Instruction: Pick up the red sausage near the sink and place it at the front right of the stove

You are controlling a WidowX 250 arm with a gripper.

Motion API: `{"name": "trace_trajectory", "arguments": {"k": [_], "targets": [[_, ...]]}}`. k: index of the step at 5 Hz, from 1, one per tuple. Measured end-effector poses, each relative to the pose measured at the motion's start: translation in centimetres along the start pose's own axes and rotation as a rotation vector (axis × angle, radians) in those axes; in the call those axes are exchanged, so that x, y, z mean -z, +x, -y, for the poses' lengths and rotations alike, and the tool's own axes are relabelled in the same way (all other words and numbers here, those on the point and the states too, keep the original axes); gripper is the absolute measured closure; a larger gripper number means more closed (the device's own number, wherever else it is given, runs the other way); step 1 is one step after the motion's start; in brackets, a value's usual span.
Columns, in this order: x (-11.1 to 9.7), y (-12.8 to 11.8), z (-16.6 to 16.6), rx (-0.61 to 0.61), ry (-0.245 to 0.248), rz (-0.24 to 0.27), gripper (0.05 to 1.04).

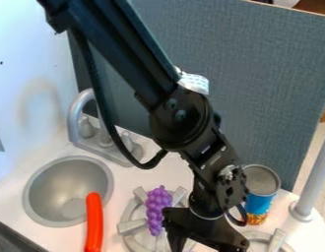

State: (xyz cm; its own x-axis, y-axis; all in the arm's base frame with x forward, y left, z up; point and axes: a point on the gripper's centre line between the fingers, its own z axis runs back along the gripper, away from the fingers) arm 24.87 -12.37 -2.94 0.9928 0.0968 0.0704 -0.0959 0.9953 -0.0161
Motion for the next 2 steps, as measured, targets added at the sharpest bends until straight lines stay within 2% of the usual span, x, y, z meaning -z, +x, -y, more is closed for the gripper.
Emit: {"name": "trace_trajectory", "arguments": {"k": [1, 2], "targets": [[0.5, -0.4, -0.3, -0.001, 0.012, -0.018, 0.083], [-0.6, -0.4, -1.5, -0.011, 0.003, -0.001, 0.083]]}}
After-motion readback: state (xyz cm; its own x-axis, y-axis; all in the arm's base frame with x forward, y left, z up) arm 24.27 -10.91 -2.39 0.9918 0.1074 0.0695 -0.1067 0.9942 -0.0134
